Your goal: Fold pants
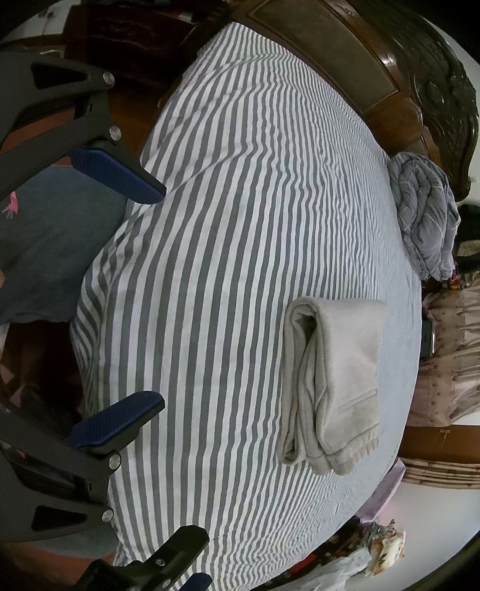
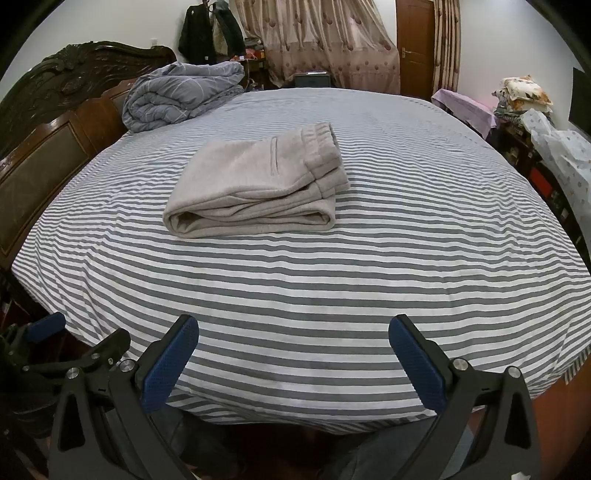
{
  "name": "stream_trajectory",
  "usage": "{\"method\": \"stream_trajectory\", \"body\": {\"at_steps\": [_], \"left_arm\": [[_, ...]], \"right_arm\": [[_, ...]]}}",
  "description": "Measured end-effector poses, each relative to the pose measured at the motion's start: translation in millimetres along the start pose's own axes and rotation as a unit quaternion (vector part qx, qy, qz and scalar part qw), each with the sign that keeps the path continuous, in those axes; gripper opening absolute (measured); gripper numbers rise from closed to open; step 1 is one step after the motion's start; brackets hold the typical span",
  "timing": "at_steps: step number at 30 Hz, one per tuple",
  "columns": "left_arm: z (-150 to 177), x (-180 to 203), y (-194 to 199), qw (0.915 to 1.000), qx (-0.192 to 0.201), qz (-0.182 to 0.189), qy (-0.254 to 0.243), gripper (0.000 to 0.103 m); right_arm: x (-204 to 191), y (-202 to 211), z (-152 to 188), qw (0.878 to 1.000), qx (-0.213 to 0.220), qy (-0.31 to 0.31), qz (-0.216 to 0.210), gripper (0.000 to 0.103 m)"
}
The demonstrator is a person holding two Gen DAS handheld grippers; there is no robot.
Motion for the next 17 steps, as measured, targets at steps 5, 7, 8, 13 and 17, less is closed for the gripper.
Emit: {"method": "stream_trajectory", "body": {"at_steps": [5, 7, 8, 13, 17], "left_arm": [[2.2, -2.5, -5.4, 0.9999, -0.008, -0.001, 0.007, 0.101], [2.5, -2.3, -6.2, 0.9999, -0.009, 0.002, 0.007, 0.101], [2.5, -1.7, -6.0, 0.9999, -0.008, 0.002, 0.007, 0.101], [1.2, -0.3, -6.1, 1.0000, -0.002, 0.007, 0.003, 0.101], [0.8, 0.9, -6.0, 1.0000, -0.002, 0.007, 0.001, 0.101]], "right_arm": [[2.1, -1.5, 0.7, 1.000, -0.003, -0.002, 0.001, 0.102], [3.3, -2.8, 1.3, 1.000, -0.005, -0.003, -0.001, 0.102], [3.3, -3.1, 1.6, 1.000, -0.005, -0.004, -0.001, 0.102], [4.7, -4.1, 2.5, 1.000, -0.006, -0.005, -0.002, 0.102], [6.6, -6.0, 3.4, 1.000, -0.007, -0.010, -0.003, 0.102]]}}
Point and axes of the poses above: each gripper's, at about its wrist camera, not at the fingertips, and y roughly against the way its jaws point, x to its right, z to its underside, the point moved 6 cm from there along -y, roughly the way its jaws point, and after that the axes turned 10 degrees about -y, right-handed, at the moved point
